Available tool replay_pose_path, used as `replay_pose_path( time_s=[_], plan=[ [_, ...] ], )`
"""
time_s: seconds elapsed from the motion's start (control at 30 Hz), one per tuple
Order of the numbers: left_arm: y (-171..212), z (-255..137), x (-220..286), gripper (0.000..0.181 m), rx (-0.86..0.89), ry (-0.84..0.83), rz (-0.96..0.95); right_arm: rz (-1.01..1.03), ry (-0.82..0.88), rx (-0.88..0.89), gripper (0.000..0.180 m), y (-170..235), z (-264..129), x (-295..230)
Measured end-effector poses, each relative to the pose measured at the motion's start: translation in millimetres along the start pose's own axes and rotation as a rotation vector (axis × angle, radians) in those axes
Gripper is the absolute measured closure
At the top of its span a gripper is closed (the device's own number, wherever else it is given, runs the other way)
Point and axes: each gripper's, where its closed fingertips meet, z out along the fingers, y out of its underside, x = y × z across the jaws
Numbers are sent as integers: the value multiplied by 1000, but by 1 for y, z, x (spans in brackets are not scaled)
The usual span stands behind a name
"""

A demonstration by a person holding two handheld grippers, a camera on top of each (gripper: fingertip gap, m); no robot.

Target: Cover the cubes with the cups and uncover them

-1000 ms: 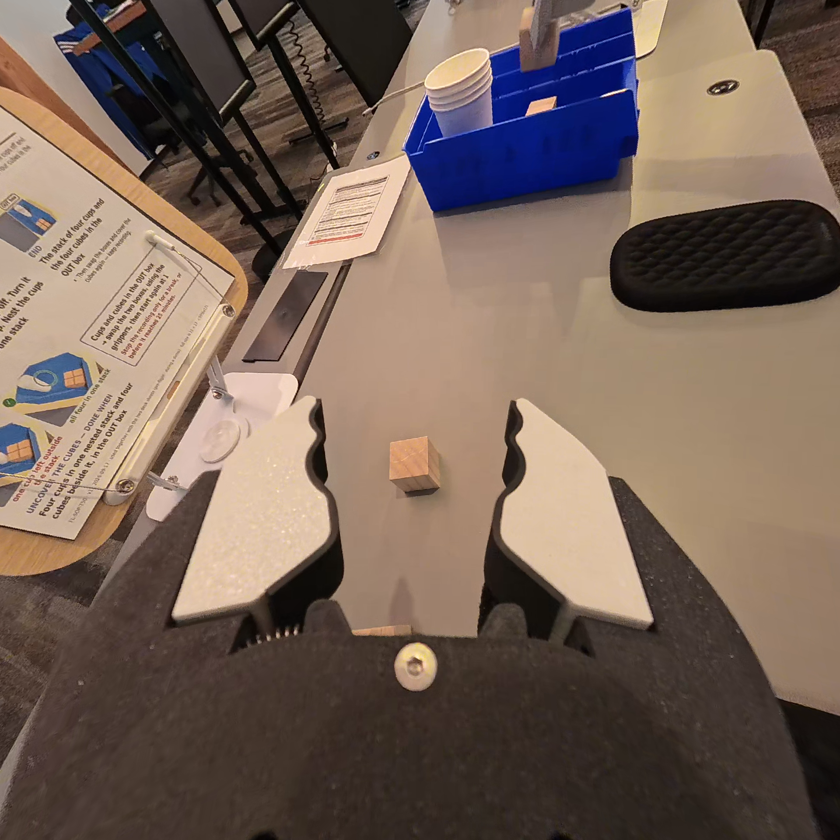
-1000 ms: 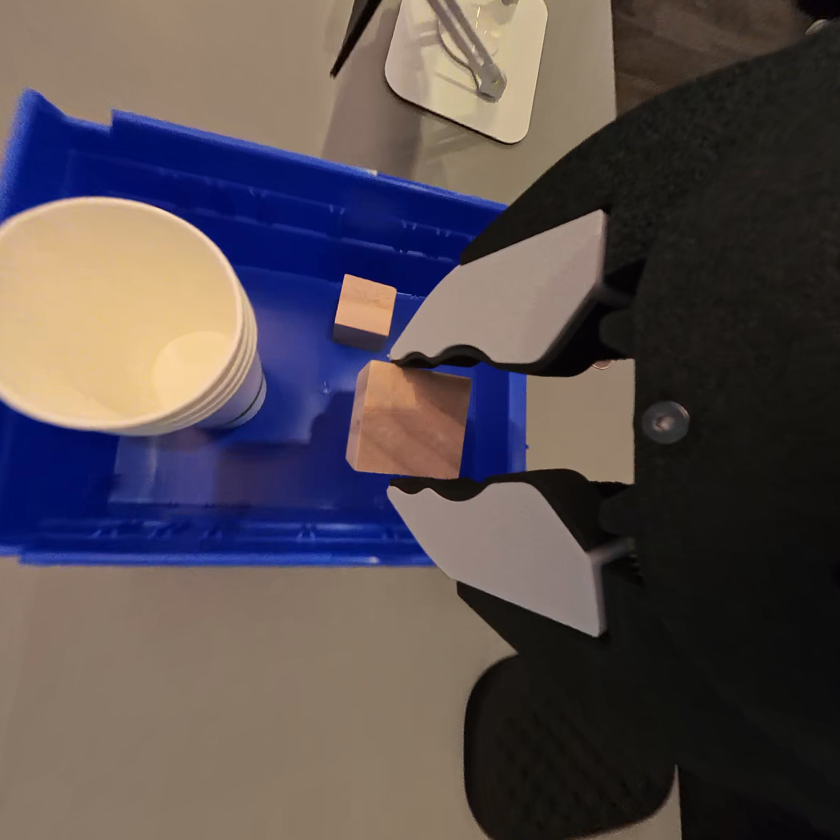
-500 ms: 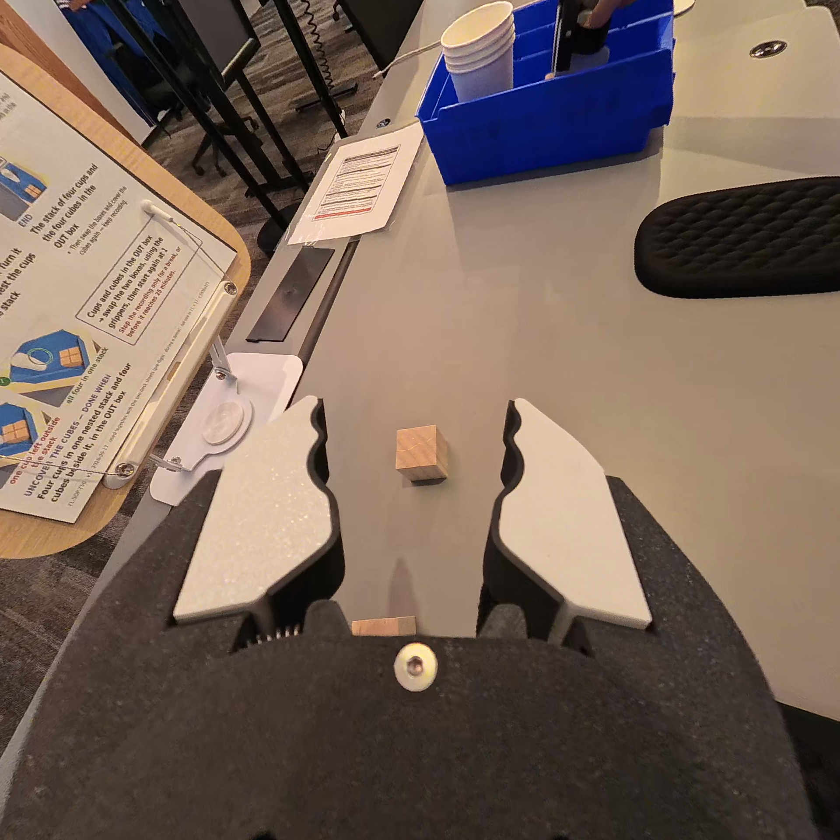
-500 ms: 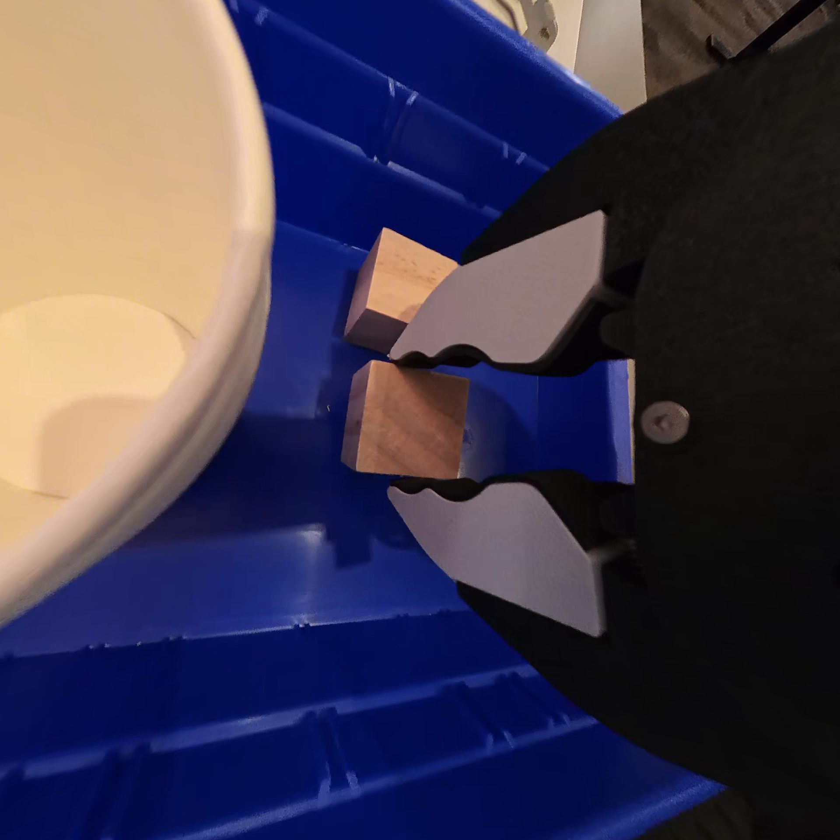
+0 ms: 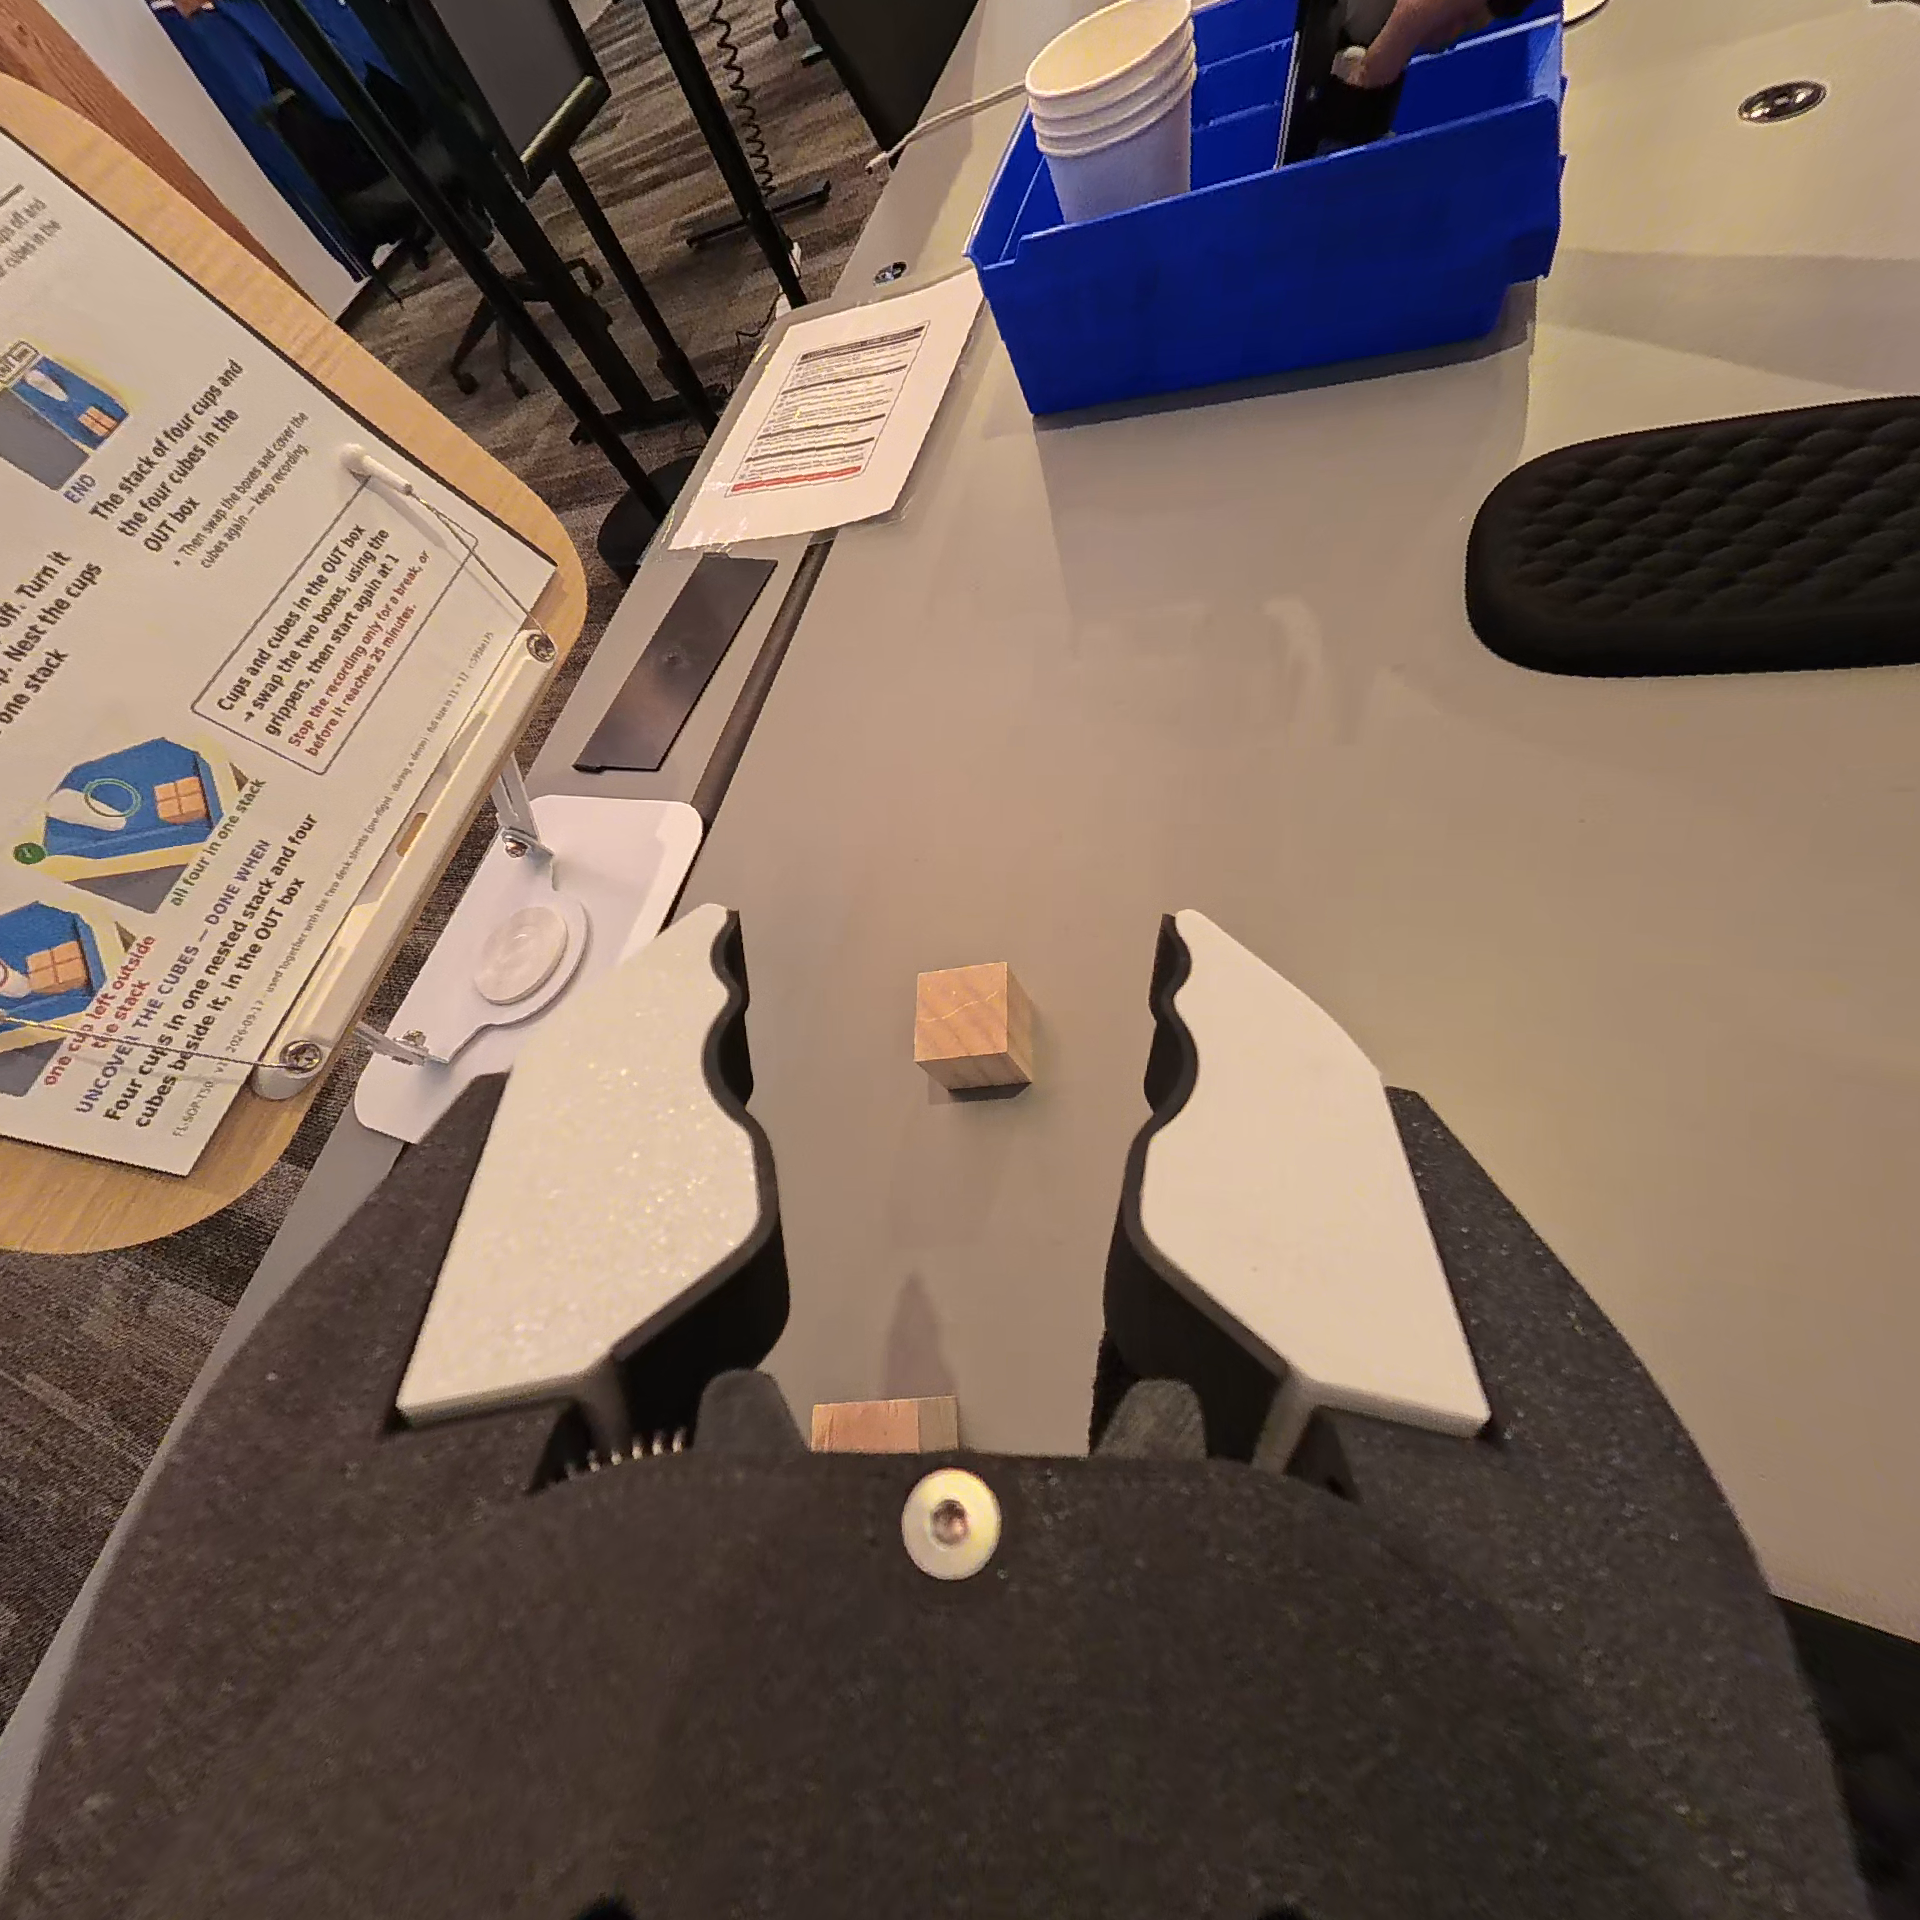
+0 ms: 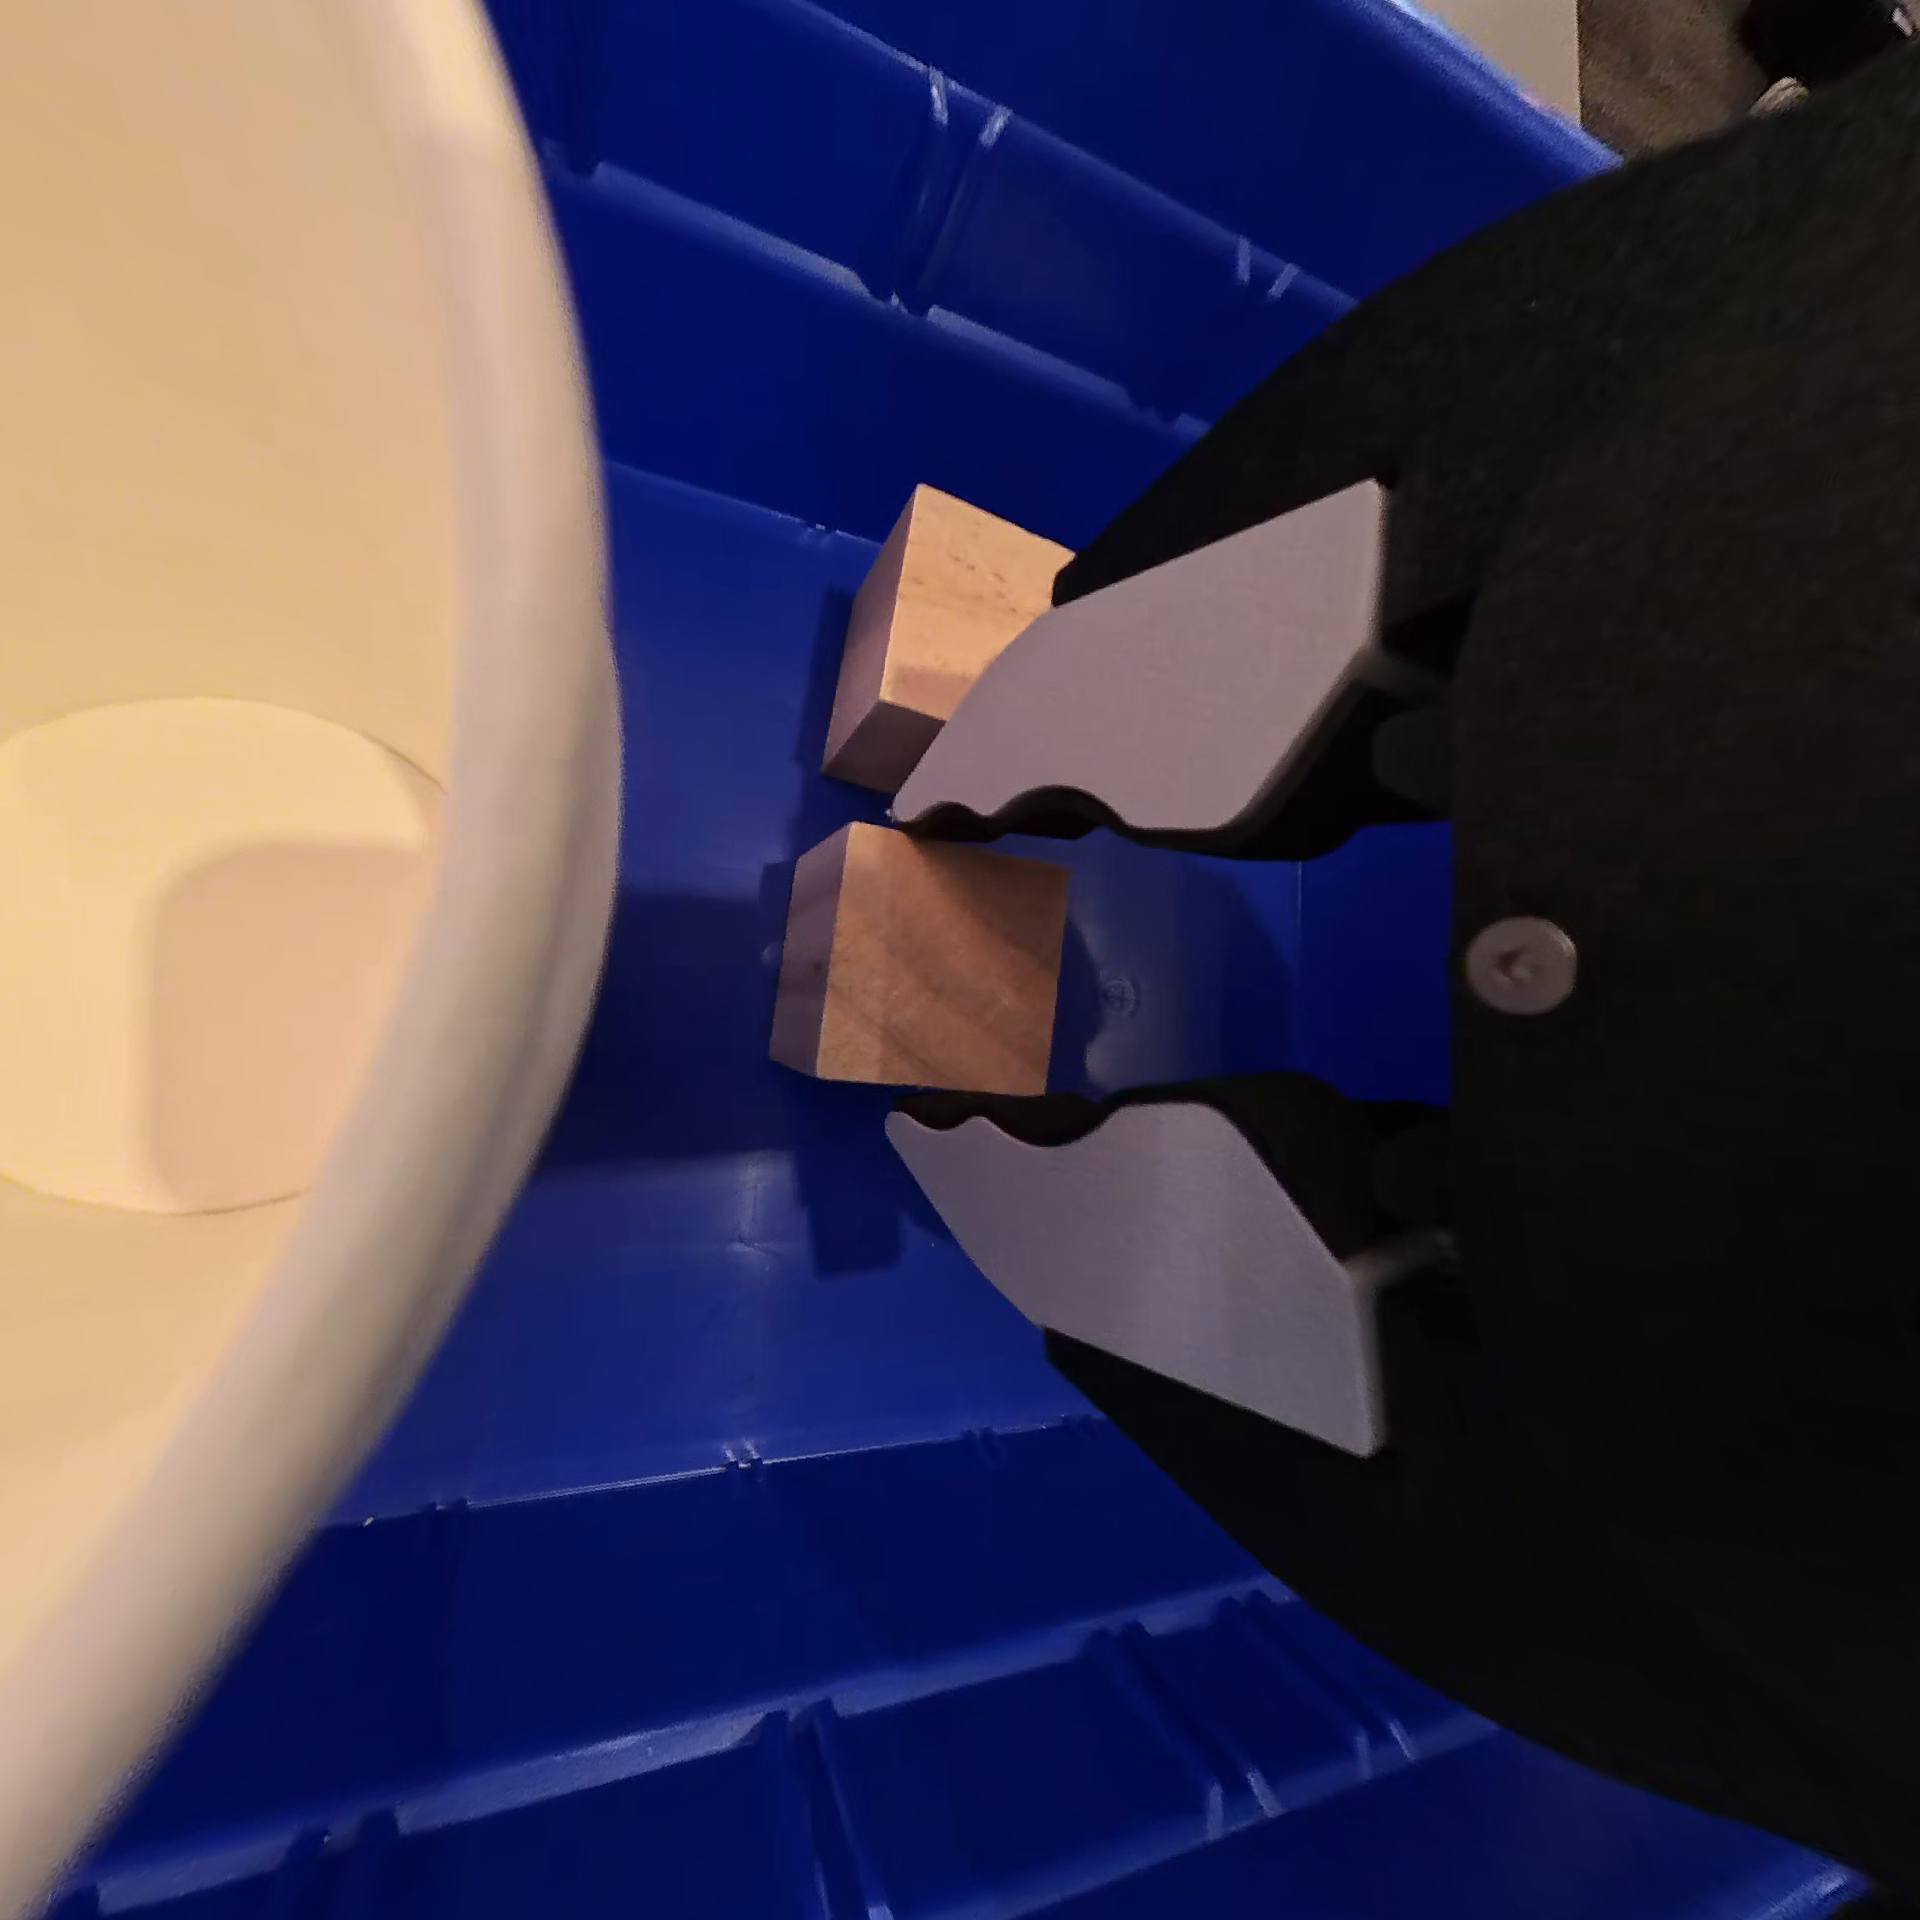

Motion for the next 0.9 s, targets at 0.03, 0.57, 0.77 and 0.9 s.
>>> replay_pose_path(
  time_s=[0.03,0.57,0.77,0.9],
  plan=[
    [0,0,0,106,-1,1,1,1,0,4,134,0,0,0],
    [-3,-12,-4,107,35,-15,-12,2,75,319,124,-17,-107,-19],
    [-2,-15,-9,107,39,-38,-20,-177,-50,556,125,-49,-189,-156],
    [4,-21,-14,107,23,-69,-31,-375,-201,544,125,-65,-181,-287]
  ],
)
